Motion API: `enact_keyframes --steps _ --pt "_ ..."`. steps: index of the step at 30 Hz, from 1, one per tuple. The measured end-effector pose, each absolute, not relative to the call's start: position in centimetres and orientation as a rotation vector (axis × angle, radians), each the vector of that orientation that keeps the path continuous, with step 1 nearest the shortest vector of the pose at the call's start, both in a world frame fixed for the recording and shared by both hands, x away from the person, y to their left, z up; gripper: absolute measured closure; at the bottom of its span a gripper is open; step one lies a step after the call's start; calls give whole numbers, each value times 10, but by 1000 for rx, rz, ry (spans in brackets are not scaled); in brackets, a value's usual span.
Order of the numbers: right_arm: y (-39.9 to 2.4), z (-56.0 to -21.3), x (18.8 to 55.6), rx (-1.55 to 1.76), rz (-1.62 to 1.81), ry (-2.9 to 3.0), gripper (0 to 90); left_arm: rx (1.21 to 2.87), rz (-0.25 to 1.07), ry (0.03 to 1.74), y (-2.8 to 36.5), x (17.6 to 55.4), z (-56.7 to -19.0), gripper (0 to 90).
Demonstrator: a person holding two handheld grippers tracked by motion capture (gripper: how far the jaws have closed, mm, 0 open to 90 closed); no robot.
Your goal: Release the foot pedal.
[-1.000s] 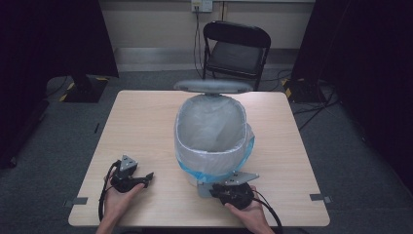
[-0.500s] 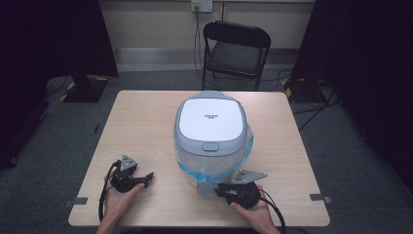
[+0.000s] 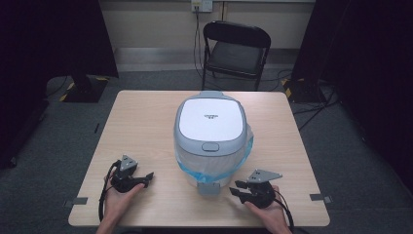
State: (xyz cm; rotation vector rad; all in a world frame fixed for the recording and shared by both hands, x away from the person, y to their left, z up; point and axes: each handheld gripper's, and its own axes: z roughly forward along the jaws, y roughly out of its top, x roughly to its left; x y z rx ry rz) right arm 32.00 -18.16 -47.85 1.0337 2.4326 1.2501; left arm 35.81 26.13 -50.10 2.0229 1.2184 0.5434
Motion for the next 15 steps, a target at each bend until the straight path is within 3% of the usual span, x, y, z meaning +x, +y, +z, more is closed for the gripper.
enact_keyframes --steps 15 --pt "-241 -473 348 1252 1127 2168 433 2022 544 1220 261 358 -501 236"
